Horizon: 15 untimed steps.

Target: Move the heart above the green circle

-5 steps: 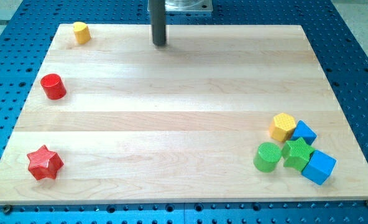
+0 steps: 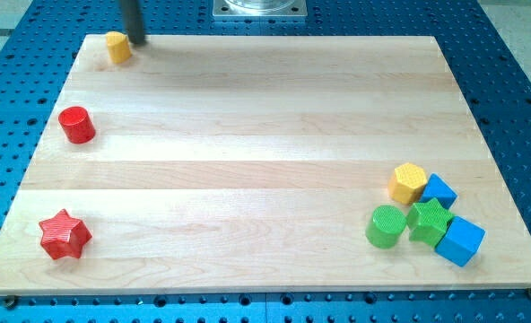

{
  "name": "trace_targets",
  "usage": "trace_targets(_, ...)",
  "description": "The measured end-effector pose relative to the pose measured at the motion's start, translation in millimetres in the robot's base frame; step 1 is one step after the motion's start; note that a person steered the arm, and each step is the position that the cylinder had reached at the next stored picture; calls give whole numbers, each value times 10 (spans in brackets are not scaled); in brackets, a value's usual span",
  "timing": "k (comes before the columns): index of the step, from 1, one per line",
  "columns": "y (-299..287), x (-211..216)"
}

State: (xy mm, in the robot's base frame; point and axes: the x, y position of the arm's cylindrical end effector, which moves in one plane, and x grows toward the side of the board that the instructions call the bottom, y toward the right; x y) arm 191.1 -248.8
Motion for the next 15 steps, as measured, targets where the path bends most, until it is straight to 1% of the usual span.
trace_targets(1, -323, 42)
trace_targets(2, -192, 326)
trace_targets(3, 112, 619)
trace_targets(4, 492, 447)
trace_targets(5, 278, 247)
trace_targets(6, 218, 23)
trace_targets(8, 297, 0)
trace_targets(10, 1692, 5)
trace_targets(11, 1982, 8)
trace_targets(13, 1643, 51)
trace_targets(15, 1549, 704)
